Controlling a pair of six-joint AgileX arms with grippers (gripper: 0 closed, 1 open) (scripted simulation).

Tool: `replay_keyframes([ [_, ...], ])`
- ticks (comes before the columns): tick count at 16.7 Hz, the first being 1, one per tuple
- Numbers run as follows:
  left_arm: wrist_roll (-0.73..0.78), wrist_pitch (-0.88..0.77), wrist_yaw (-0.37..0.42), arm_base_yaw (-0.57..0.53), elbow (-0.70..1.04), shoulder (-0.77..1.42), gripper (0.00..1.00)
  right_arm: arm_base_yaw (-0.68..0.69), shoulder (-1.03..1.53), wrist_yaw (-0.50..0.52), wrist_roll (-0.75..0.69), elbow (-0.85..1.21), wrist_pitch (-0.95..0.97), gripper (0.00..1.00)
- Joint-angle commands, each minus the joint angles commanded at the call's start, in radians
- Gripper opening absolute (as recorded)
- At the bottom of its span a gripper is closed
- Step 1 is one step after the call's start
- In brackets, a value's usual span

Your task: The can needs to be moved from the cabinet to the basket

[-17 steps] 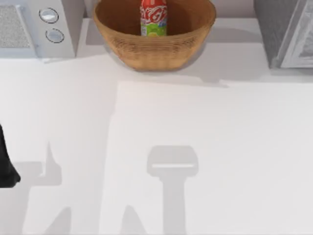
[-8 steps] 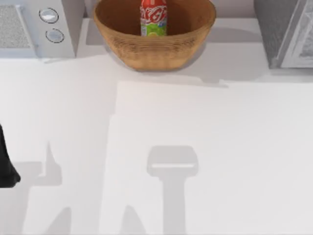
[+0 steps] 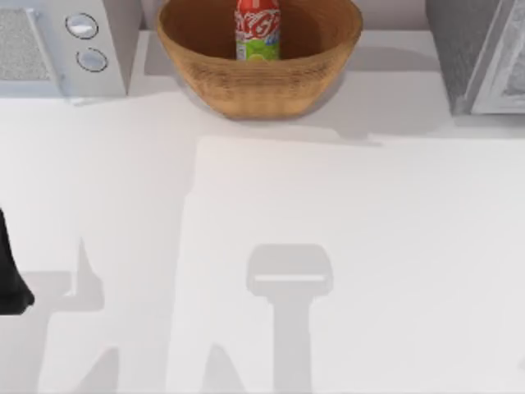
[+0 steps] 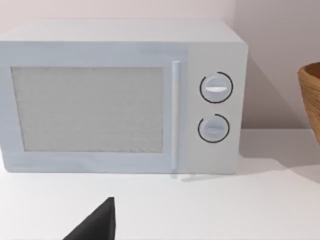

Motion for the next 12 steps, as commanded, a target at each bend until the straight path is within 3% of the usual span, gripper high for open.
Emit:
replay_keyframes([
  [7, 0.000, 0.000, 0.000, 0.000, 0.000, 0.000, 1.00, 0.001, -0.090, -0.003, 0.000, 0.536, -0.653, 1.00],
  [12, 0.000, 0.000, 0.000, 0.000, 0.000, 0.000, 1.00, 0.008, -0.145, 0.007, -0.001, 0.773, -0.917, 1.00],
])
